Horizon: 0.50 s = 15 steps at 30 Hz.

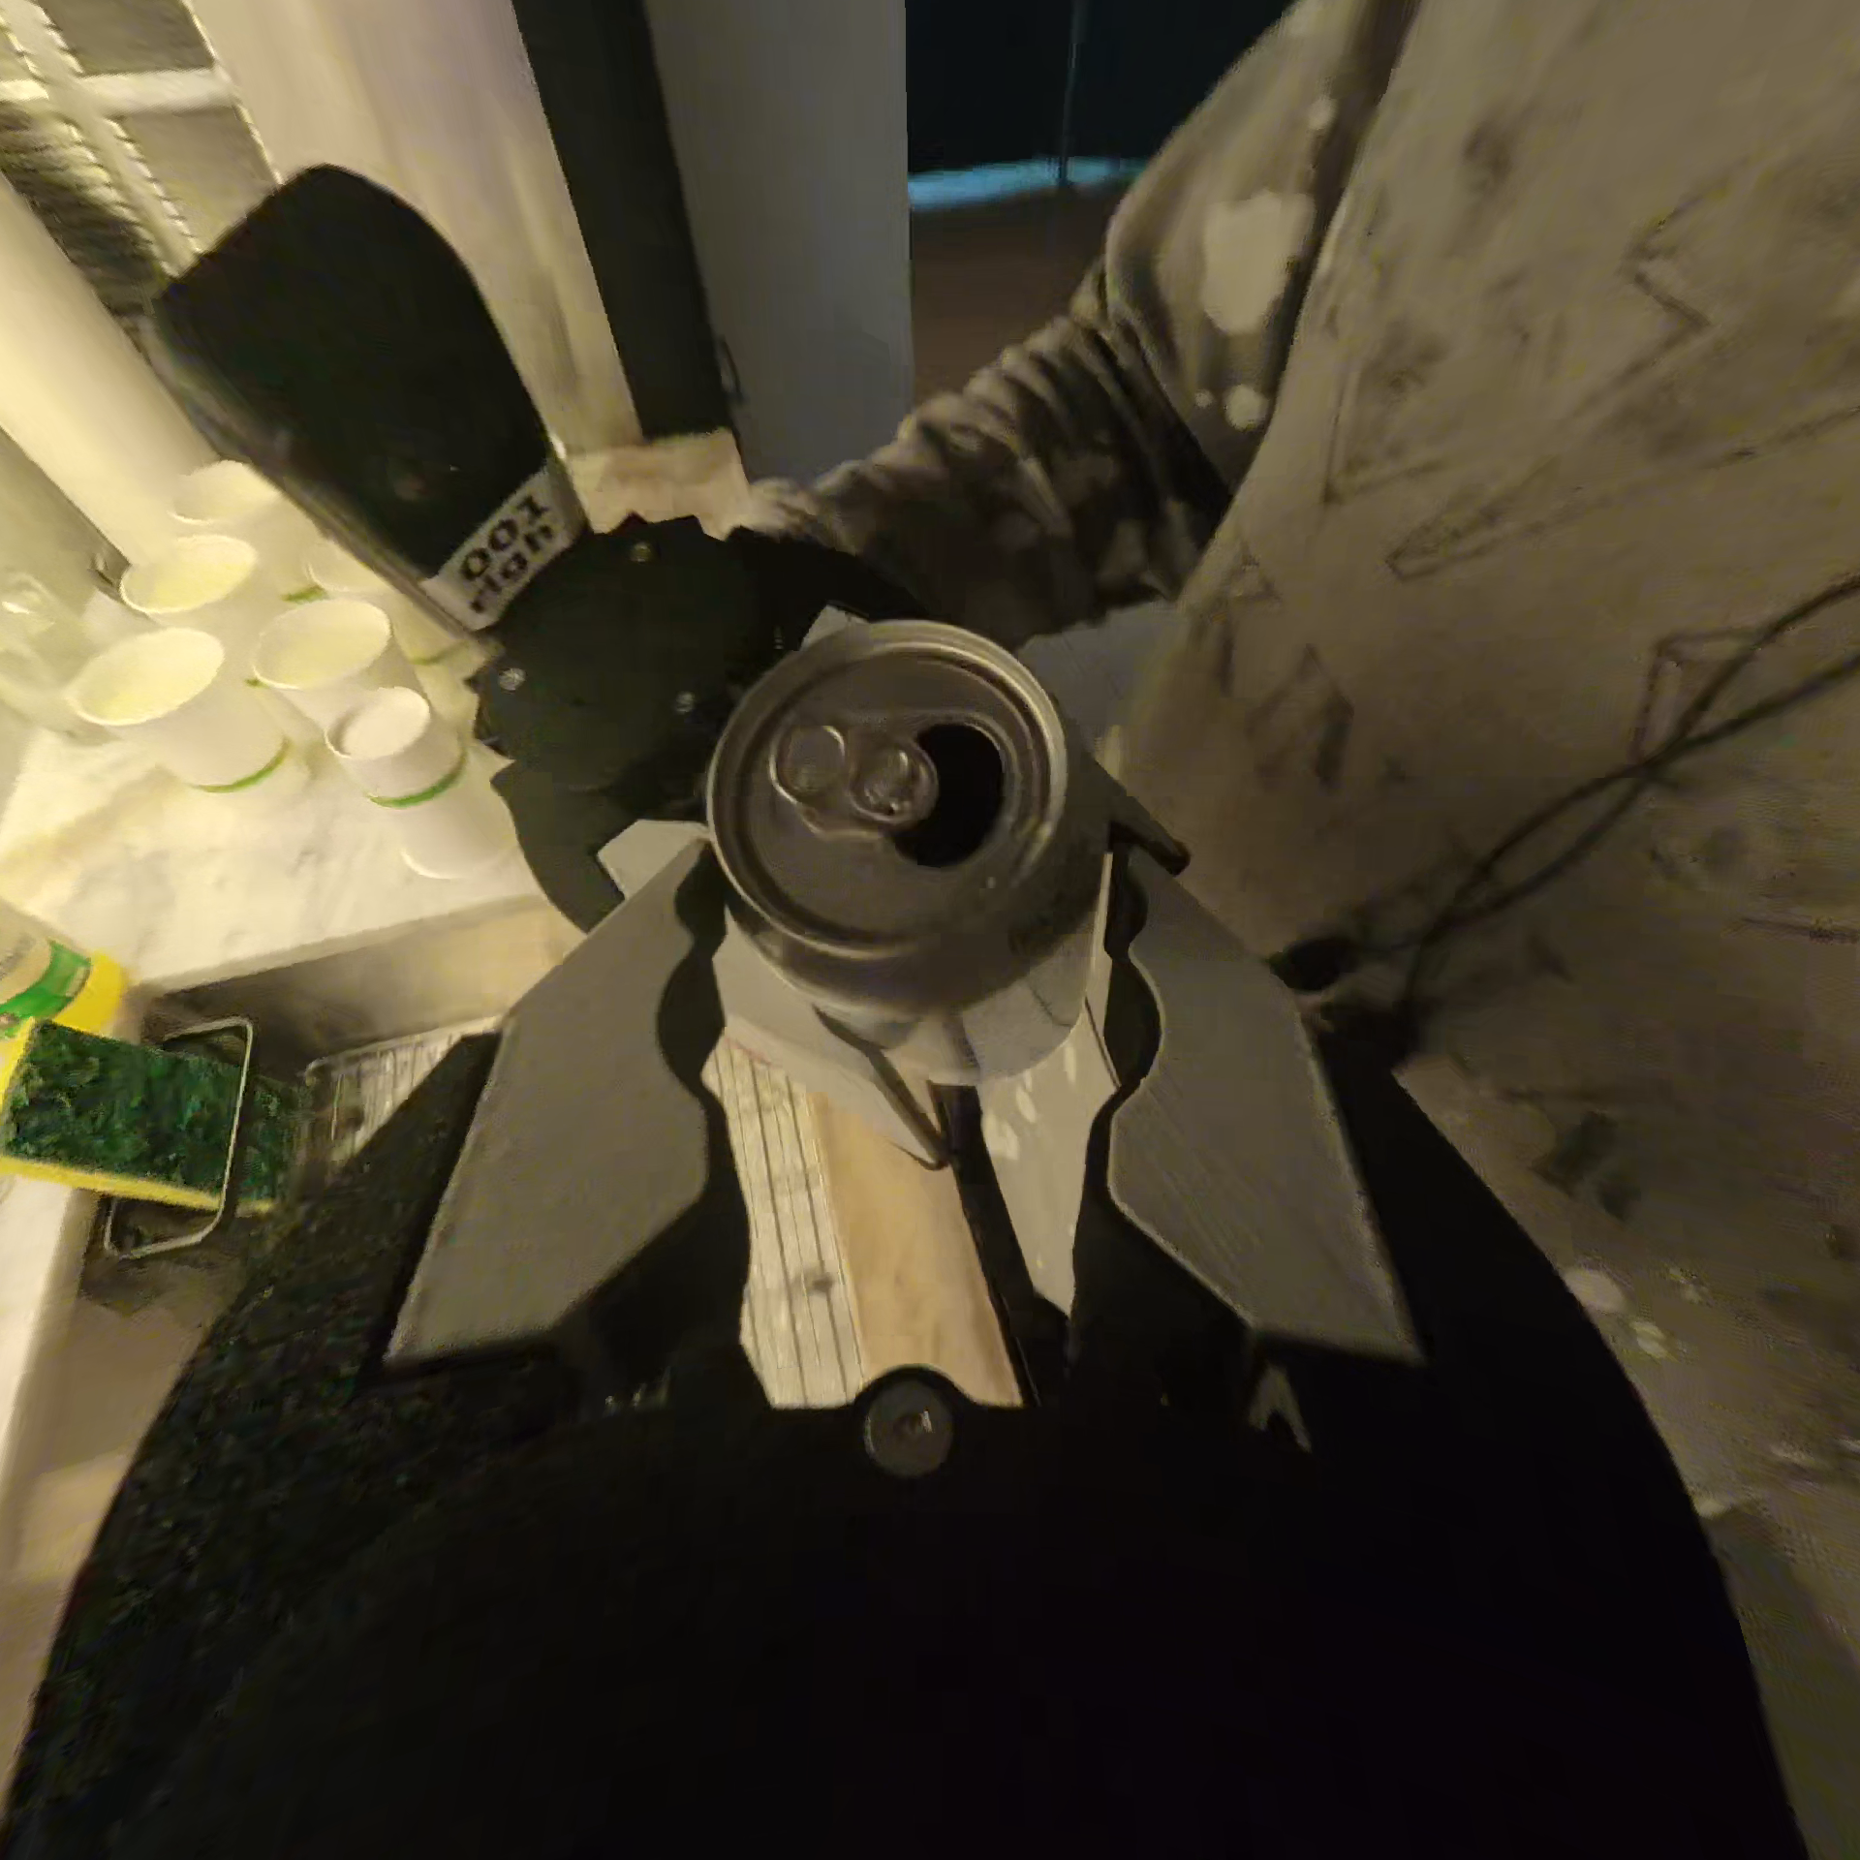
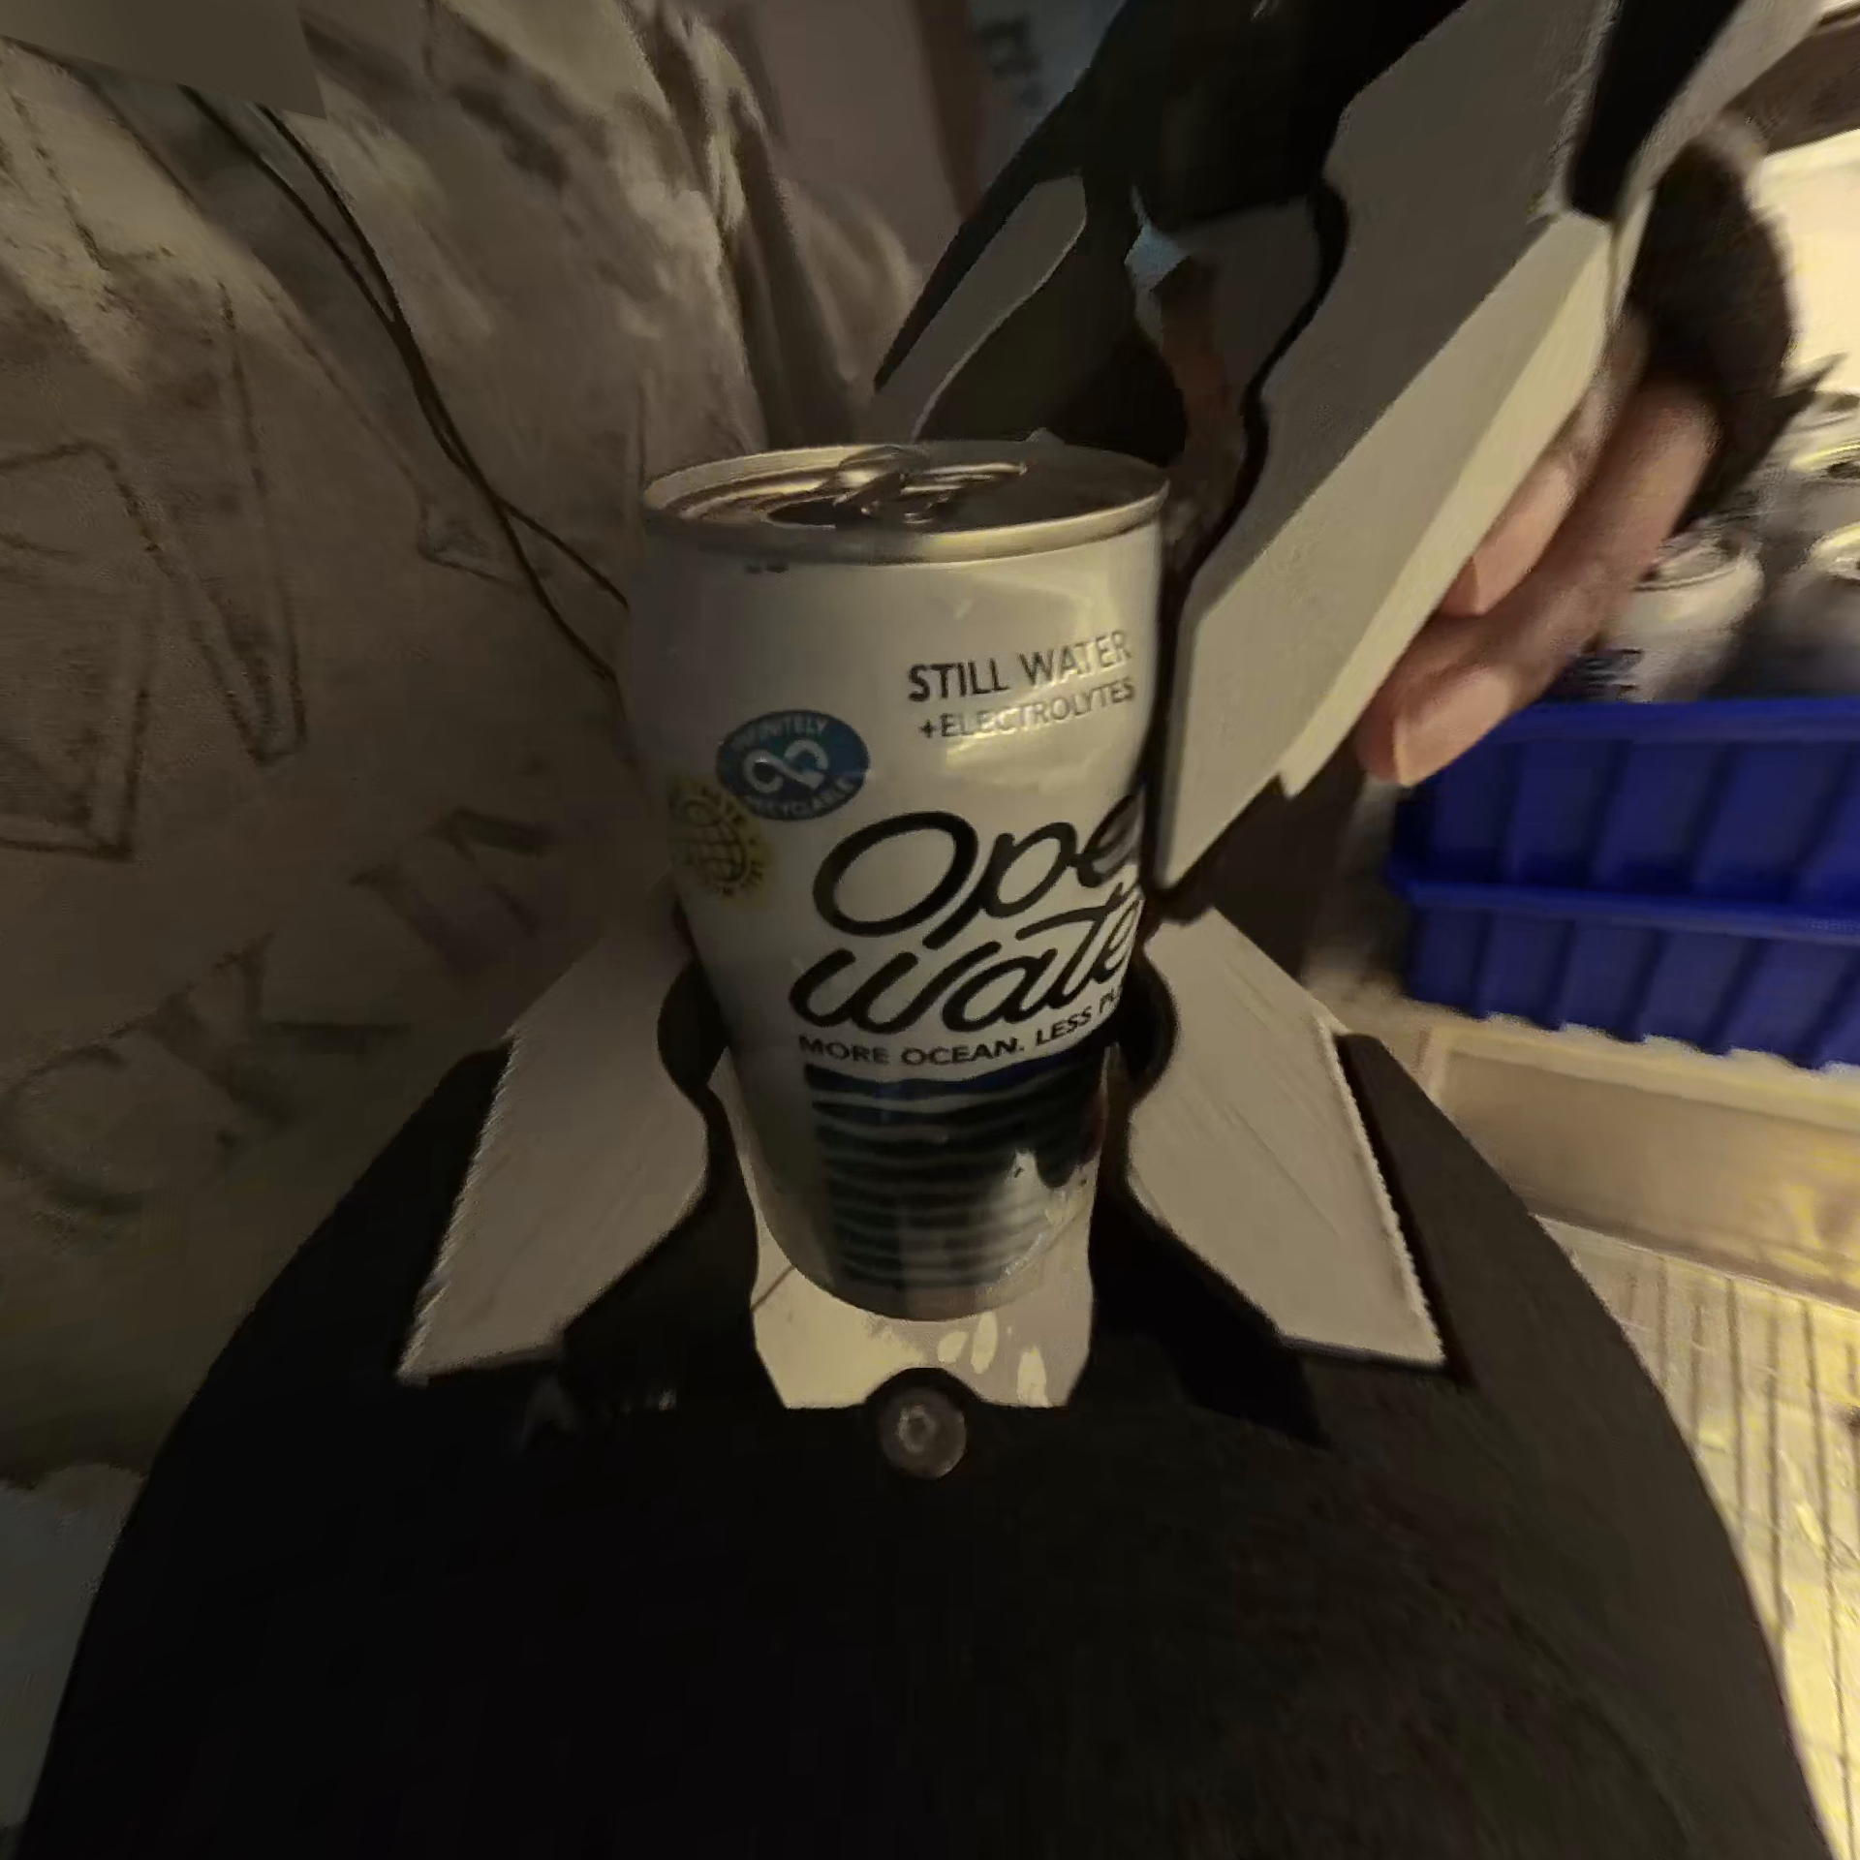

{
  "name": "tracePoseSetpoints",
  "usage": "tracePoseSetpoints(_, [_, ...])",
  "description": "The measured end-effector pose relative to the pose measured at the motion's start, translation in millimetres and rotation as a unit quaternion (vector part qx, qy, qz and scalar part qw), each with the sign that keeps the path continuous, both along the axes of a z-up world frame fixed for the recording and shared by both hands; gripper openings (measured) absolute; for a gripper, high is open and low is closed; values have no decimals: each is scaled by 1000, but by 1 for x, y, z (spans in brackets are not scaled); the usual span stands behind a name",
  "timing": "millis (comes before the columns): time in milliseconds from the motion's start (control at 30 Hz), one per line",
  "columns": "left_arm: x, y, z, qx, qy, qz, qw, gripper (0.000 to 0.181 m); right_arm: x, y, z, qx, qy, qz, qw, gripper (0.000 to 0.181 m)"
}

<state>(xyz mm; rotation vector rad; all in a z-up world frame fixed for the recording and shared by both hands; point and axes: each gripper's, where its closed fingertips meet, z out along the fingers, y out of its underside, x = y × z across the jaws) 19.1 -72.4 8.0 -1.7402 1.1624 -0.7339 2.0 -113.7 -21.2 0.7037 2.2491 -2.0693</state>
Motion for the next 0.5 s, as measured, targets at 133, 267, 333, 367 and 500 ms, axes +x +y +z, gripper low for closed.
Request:
tracePoseSetpoints(133, [-12,-20,-8,-26,51,-11,998,76,-6,-20,-6,8,-19,64,998,77])
tracePoseSetpoints(267, [-14,-35,-23,-55,76,-25,995,79,-11,-35,-18,22,-46,121,991,77])
tracePoseSetpoints(333, [-16,-43,-32,-58,96,-35,993,79,-13,-41,-26,32,-50,146,988,77])
tracePoseSetpoints(367, [-19,-46,-36,-59,107,-33,992,79,-16,-44,-29,33,-52,150,987,78])
tracePoseSetpoints(500, [-40,-53,-41,-54,132,-14,990,78,-39,-49,-31,29,-41,123,991,85])
